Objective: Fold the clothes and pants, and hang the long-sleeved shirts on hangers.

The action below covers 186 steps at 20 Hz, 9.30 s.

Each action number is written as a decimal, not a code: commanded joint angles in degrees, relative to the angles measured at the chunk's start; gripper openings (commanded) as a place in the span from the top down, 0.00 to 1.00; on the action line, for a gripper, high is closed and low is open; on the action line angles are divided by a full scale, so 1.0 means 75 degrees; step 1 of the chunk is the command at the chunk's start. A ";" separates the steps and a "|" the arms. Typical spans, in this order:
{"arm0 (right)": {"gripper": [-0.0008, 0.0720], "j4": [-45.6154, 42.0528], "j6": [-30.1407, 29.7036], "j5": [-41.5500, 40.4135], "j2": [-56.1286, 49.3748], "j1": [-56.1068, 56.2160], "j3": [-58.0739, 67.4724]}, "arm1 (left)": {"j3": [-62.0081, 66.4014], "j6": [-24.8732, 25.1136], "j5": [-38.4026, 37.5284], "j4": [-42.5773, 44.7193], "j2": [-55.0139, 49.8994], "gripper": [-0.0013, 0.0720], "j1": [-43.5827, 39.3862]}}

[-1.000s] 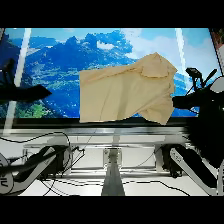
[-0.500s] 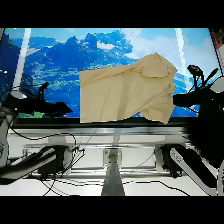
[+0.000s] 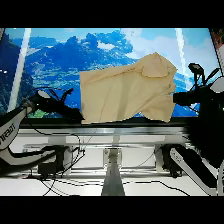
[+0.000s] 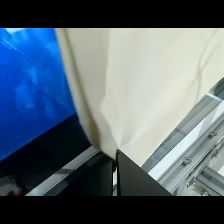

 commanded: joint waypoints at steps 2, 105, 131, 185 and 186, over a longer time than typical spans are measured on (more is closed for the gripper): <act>0.97 -0.0015 -0.0032 -0.1463 0.0003 0.0009 0.0015 | 0.0970 0.0373 -0.0090 -0.0396 -0.0087 0.96 -0.0038; 0.97 0.2579 -0.0484 -0.2028 -0.5767 0.0044 0.5336 | 0.6959 -0.1530 0.1067 0.1309 -0.1810 0.97 0.0901; 0.37 0.1480 -0.1014 -0.2366 -0.0734 0.0058 -0.0286 | 0.0752 -0.1262 0.0979 0.0041 0.0921 0.21 0.2448; 0.97 0.4791 -0.1078 -0.3322 -0.2809 0.1492 -0.2101 | 0.1087 0.1116 0.0766 -0.1964 0.0064 0.96 0.1236; 0.97 0.4683 -0.1081 -0.3016 -0.2774 0.1492 -0.1915 | 0.1195 0.1116 0.0688 -0.1964 0.0137 0.96 0.1236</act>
